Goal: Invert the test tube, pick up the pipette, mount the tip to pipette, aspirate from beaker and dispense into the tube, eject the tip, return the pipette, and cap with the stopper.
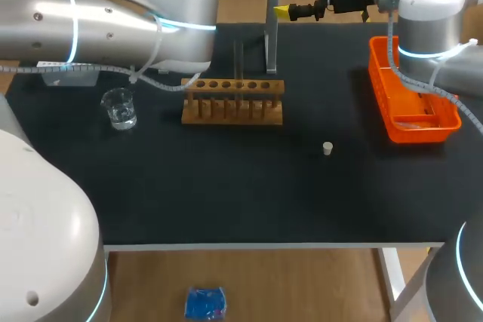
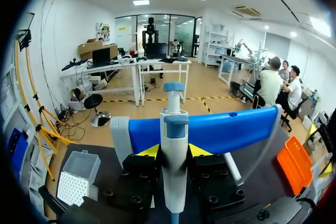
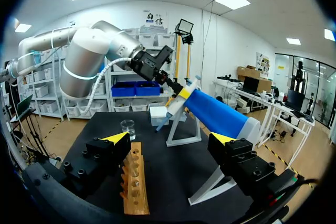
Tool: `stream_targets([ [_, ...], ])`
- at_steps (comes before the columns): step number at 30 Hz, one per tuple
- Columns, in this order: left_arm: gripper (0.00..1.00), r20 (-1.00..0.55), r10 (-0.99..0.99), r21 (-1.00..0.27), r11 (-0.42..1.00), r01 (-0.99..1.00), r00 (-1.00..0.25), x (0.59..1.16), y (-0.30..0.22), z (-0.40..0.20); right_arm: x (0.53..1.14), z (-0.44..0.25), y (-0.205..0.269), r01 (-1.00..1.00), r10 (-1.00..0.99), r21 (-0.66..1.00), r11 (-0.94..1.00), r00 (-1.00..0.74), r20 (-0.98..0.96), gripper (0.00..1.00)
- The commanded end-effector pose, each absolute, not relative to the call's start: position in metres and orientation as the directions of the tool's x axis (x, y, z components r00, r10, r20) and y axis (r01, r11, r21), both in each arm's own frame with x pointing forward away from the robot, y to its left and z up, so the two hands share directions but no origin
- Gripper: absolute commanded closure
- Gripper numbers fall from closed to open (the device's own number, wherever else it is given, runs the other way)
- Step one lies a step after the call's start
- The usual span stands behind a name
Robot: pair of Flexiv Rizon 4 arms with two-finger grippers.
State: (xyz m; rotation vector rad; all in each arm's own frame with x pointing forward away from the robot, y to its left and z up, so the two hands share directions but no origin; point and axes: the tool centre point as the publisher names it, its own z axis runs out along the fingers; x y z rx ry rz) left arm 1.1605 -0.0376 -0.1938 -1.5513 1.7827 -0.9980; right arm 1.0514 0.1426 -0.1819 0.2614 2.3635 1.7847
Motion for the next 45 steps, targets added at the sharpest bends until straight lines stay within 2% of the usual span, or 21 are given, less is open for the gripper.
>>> stream_targets([
  [1, 1.00, 0.053, -0.984, -0.820, 0.053, -0.569, -0.168, 1.167, -0.039, -0.195, 1.051, -0.181, 0.142, 0.040, 0.239, 0.961, 0.272, -0.971, -0.027, 0.00],
  [11, 1.00, 0.071, -0.982, -0.799, 0.051, -0.599, -0.178, 1.169, -0.045, -0.213, 1.051, -0.181, 0.142, 0.040, 0.239, 0.961, 0.272, -0.971, -0.027, 0.00],
  [12, 0.85, 0.072, -0.982, -0.798, 0.049, -0.600, -0.177, 1.169, -0.045, -0.214, 1.051, -0.181, 0.142, 0.040, 0.239, 0.961, 0.272, -0.971, -0.027, 0.00],
  [13, 0.61, 0.074, -0.981, -0.797, 0.049, -0.602, -0.177, 1.168, -0.046, -0.215, 1.051, -0.181, 0.142, 0.040, 0.239, 0.961, 0.272, -0.971, -0.027, 0.00],
  [14, 0.48, 0.075, -0.981, -0.796, 0.048, -0.604, -0.177, 1.168, -0.046, -0.216, 1.051, -0.181, 0.142, 0.040, 0.239, 0.961, 0.272, -0.971, -0.027, 0.00],
  [16, 0.04, 0.077, -0.981, -0.793, 0.046, -0.607, -0.175, 1.168, -0.046, -0.217, 1.051, -0.181, 0.142, 0.040, 0.239, 0.961, 0.272, -0.971, -0.027, 0.00],
  [17, 0.00, 0.079, -0.982, -0.793, 0.044, -0.608, -0.174, 1.167, -0.046, -0.218, 1.051, -0.181, 0.142, 0.040, 0.239, 0.961, 0.272, -0.971, -0.027, 0.00],
  [26, 0.00, 0.092, -0.981, -0.803, 0.027, -0.596, -0.169, 1.157, -0.047, -0.213, 1.051, -0.181, 0.142, 0.040, 0.239, 0.961, 0.272, -0.971, -0.027, 0.00],
  [37, 0.00, 0.088, -0.975, -0.842, 0.036, -0.538, -0.203, 1.118, -0.055, -0.180, 1.051, -0.181, 0.142, 0.040, 0.239, 0.961, 0.272, -0.971, -0.027, 0.00],
  [41, 0.00, 0.090, -0.956, -0.862, 0.065, -0.503, -0.279, 1.092, -0.059, -0.166, 1.051, -0.181, 0.142, 0.040, 0.239, 0.961, 0.272, -0.971, -0.027, 0.00],
  [45, 0.00, 0.103, -0.887, -0.900, 0.109, -0.422, -0.450, 1.064, -0.064, -0.152, 1.051, -0.181, 0.142, 0.040, 0.239, 0.961, 0.272, -0.971, -0.027, 0.00],
])
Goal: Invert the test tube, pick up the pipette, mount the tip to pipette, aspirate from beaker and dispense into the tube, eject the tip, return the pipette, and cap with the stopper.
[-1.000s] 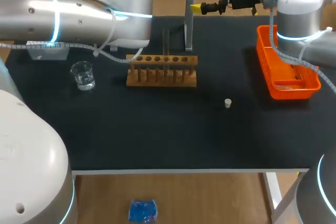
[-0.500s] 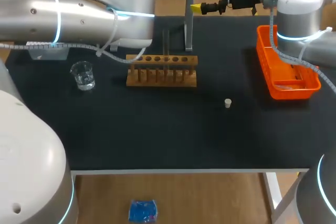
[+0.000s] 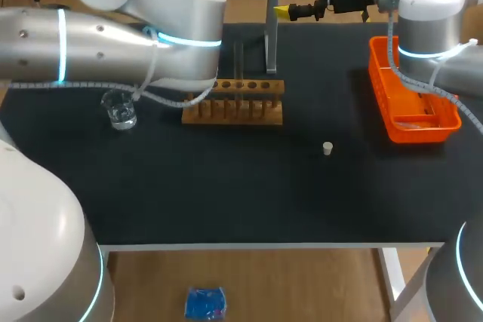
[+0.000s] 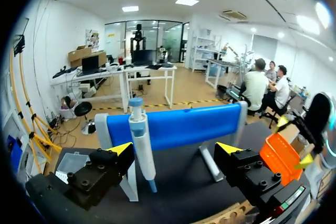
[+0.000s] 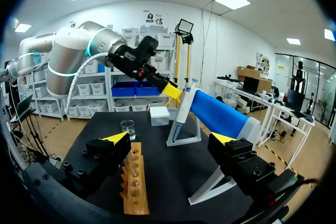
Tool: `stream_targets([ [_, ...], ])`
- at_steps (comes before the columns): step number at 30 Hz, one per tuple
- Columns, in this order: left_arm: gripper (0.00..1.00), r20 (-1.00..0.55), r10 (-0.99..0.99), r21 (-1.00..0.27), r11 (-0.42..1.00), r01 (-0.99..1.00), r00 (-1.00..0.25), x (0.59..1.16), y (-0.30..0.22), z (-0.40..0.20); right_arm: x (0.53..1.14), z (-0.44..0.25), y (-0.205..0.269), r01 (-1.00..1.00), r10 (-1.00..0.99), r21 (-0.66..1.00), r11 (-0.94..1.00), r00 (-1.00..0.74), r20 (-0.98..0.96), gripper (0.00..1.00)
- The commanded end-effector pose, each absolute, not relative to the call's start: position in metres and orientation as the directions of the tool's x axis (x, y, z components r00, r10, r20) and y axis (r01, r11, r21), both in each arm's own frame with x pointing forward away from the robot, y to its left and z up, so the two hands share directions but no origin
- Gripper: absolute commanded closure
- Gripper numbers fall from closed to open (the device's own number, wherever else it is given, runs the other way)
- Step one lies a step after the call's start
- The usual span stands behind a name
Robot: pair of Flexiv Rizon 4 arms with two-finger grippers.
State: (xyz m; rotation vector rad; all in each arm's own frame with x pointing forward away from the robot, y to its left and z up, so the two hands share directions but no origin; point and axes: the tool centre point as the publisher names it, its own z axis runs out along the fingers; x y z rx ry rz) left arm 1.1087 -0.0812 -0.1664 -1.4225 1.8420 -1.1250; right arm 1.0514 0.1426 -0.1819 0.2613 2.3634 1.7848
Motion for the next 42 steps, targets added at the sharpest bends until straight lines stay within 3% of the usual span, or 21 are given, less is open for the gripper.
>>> stream_targets([
  [1, 0.00, 0.086, -0.868, -0.906, 0.136, -0.400, -0.490, 1.057, -0.065, -0.147, 1.051, -0.181, 0.142, 0.040, 0.239, 0.961, 0.272, -0.971, -0.027, 0.00],
  [9, 0.00, 0.035, -0.622, -0.946, 0.232, -0.227, -0.782, 0.998, -0.073, -0.120, 1.051, -0.181, 0.142, 0.040, 0.239, 0.961, 0.272, -0.971, -0.027, 0.00],
  [15, 0.00, -0.012, -0.451, -0.960, 0.254, -0.115, -0.892, 0.962, -0.080, -0.115, 1.051, -0.181, 0.142, 0.040, 0.239, 0.961, 0.272, -0.971, -0.027, 0.00],
  [27, 0.00, -0.022, -0.393, -0.965, 0.248, -0.083, -0.919, 0.936, -0.096, -0.146, 1.051, -0.181, 0.142, 0.040, 0.239, 0.961, 0.272, -0.971, -0.027, 0.00],
  [42, 0.00, 0.048, -0.439, -0.967, 0.207, -0.152, -0.897, 0.955, -0.115, -0.215, 1.051, -0.181, 0.142, 0.040, 0.239, 0.961, 0.272, -0.971, -0.027, 0.00],
])
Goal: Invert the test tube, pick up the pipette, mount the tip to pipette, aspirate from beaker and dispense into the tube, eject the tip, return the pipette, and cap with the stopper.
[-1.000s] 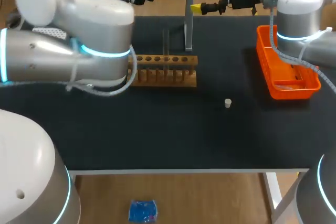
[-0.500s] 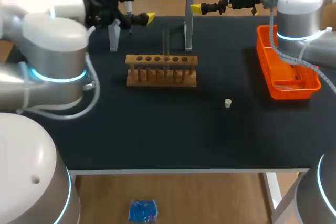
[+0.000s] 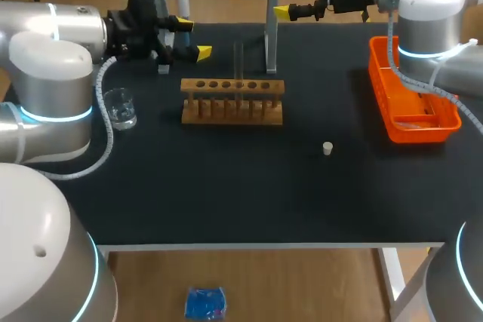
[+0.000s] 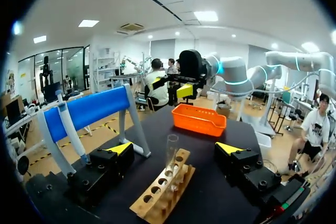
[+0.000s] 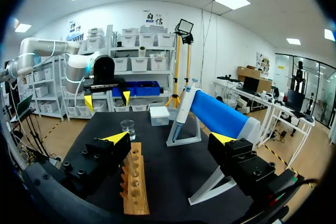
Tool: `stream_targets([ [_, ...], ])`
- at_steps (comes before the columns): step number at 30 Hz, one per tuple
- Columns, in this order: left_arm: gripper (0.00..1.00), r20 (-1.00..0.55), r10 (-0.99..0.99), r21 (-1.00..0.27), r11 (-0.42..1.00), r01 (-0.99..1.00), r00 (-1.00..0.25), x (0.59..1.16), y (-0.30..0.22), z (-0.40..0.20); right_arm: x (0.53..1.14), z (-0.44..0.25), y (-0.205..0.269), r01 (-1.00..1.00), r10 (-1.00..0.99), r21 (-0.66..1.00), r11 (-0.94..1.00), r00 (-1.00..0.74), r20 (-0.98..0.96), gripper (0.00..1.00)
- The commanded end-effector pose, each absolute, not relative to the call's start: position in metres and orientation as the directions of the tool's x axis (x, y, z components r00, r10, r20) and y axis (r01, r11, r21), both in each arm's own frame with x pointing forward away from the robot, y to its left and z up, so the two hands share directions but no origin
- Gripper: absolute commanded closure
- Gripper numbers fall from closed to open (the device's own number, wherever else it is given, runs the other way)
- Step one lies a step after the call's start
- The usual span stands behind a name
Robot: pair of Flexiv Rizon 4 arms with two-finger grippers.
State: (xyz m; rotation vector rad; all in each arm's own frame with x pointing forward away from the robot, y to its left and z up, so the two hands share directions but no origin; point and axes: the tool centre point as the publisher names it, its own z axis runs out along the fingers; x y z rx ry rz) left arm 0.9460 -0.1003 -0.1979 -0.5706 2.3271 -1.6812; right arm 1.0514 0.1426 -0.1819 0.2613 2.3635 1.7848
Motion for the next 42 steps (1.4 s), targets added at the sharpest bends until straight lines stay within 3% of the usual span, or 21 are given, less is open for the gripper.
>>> stream_targets([
  [1, 0.00, 0.050, -0.440, -0.966, 0.206, -0.155, -0.896, 0.956, -0.116, -0.218, 1.051, -0.181, 0.142, 0.040, 0.239, 0.961, 0.272, -0.971, -0.027, 0.00],
  [33, 0.00, 0.056, -0.483, -0.967, 0.191, -0.168, -0.874, 0.963, -0.120, -0.235, 1.051, -0.181, 0.142, 0.040, 0.239, 0.961, 0.272, -0.971, -0.027, 0.00],
  [42, 0.00, 0.056, -0.483, -0.967, 0.191, -0.168, -0.874, 0.963, -0.120, -0.235, 1.003, -0.178, 0.090, 0.012, 0.257, 0.941, 0.337, -0.963, -0.080, 0.00],
])
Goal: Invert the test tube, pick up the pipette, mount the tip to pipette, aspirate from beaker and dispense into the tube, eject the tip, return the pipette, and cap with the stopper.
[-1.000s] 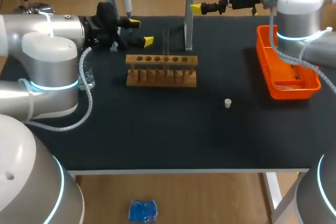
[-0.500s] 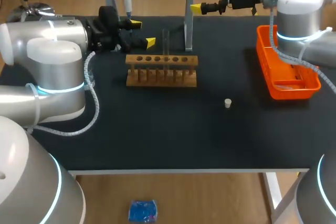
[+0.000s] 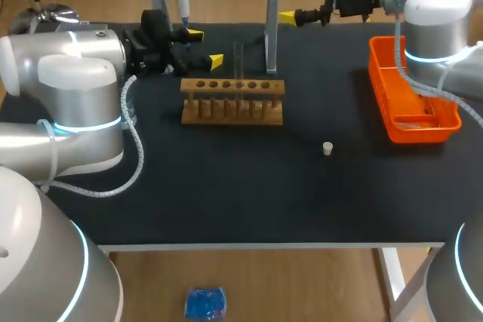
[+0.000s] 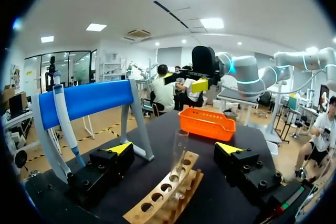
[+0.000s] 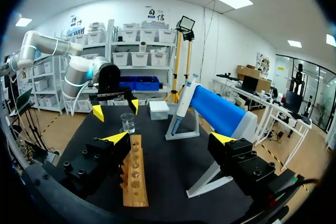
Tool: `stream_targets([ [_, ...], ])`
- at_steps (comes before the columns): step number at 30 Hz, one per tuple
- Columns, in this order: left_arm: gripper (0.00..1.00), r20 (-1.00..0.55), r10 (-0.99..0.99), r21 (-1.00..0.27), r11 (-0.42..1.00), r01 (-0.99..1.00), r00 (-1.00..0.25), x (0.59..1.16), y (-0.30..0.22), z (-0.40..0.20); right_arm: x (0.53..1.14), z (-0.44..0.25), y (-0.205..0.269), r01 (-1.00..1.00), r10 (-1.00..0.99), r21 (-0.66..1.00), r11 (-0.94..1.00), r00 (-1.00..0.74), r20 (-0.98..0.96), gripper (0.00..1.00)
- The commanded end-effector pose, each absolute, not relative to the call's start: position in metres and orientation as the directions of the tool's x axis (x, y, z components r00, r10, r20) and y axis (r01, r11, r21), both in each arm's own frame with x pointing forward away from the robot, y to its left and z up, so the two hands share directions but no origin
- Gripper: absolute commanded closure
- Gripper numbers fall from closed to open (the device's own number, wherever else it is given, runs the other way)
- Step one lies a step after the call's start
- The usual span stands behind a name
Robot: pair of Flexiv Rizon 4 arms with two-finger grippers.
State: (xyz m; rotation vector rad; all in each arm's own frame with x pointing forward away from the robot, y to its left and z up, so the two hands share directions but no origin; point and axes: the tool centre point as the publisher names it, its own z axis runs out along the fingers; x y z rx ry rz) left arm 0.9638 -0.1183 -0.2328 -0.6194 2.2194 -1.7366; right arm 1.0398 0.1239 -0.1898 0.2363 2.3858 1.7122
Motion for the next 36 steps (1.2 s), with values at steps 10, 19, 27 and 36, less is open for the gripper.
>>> stream_targets([
  [10, 0.00, 0.056, -0.483, -0.967, 0.191, -0.168, -0.874, 0.963, -0.120, -0.235, 0.915, -0.181, 0.011, 0.028, 0.277, 0.918, 0.395, -0.957, -0.090, 0.00],
  [19, 0.00, 0.056, -0.483, -0.967, 0.191, -0.168, -0.874, 0.963, -0.120, -0.235, 0.856, -0.215, -0.031, 0.070, 0.298, 0.903, 0.424, -0.952, -0.066, 0.00],
  [27, 0.00, 0.056, -0.483, -0.967, 0.191, -0.168, -0.874, 0.963, -0.120, -0.235, 0.807, -0.256, -0.043, 0.094, 0.283, 0.897, 0.432, -0.958, -0.036, 0.00],
  [36, 0.00, 0.056, -0.483, -0.967, 0.191, -0.168, -0.874, 0.963, -0.120, -0.235, 0.783, -0.309, -0.028, 0.117, 0.295, 0.870, 0.480, -0.955, -0.034, 0.00],
])
